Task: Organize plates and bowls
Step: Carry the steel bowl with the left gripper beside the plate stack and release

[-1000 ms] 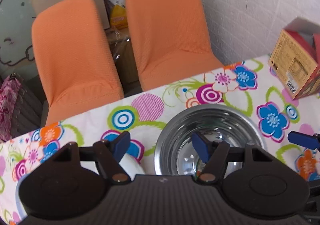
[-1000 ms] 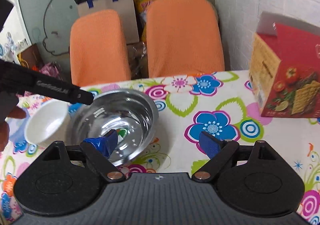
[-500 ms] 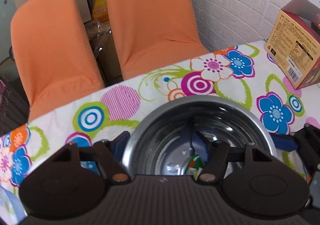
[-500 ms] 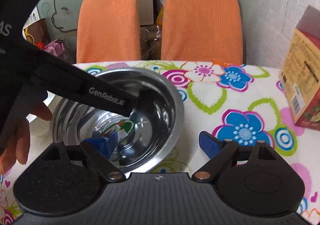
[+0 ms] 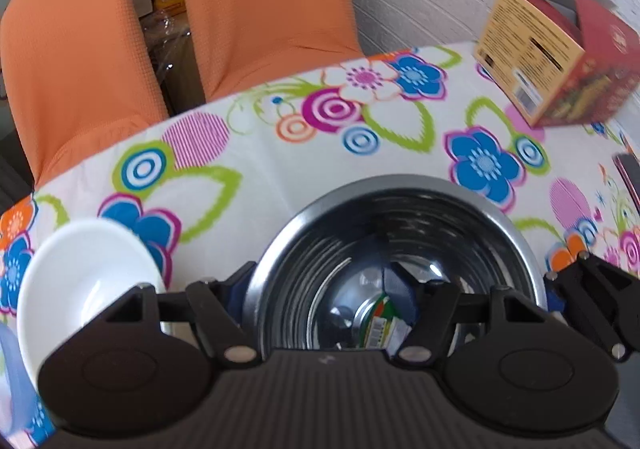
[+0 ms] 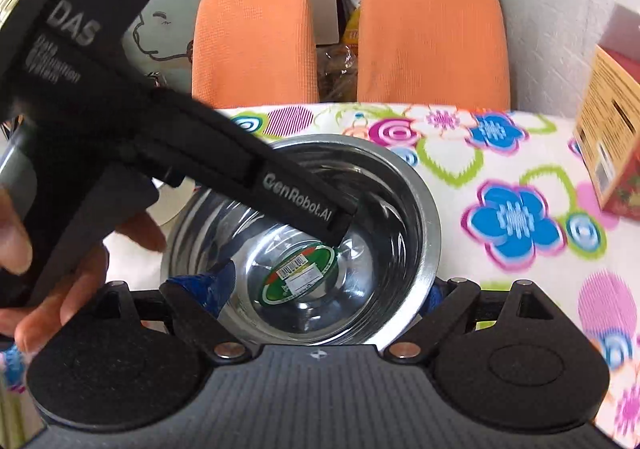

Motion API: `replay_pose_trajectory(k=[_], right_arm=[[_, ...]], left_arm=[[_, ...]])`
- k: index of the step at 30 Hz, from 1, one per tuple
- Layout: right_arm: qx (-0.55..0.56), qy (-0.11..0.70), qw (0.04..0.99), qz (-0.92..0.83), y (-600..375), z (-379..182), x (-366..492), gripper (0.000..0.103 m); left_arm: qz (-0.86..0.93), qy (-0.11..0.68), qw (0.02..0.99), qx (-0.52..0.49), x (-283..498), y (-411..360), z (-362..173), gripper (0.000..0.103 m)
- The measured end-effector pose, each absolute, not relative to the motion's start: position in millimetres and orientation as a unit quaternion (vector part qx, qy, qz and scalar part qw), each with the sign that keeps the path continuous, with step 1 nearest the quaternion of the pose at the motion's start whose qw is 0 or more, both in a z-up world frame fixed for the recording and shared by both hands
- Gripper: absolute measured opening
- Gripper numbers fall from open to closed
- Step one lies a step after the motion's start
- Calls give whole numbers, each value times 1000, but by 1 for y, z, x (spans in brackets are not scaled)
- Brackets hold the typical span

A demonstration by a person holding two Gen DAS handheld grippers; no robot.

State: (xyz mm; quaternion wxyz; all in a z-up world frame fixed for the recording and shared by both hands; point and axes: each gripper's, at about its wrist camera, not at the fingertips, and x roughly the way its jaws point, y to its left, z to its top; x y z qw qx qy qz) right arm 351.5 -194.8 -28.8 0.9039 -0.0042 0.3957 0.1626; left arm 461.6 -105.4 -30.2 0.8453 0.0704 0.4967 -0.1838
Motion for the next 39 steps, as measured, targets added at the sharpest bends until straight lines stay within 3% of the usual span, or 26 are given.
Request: replay_pose_trajectory(k=[26,39], right_arm=[[65,413,891,179,-180,-35,172,78],[30,398,902,166,-178,-28,162,77]], left_arm=[[-192,487,851,41,241,-52,-28,68],[-180,447,876,30,232,-41,-19,68]])
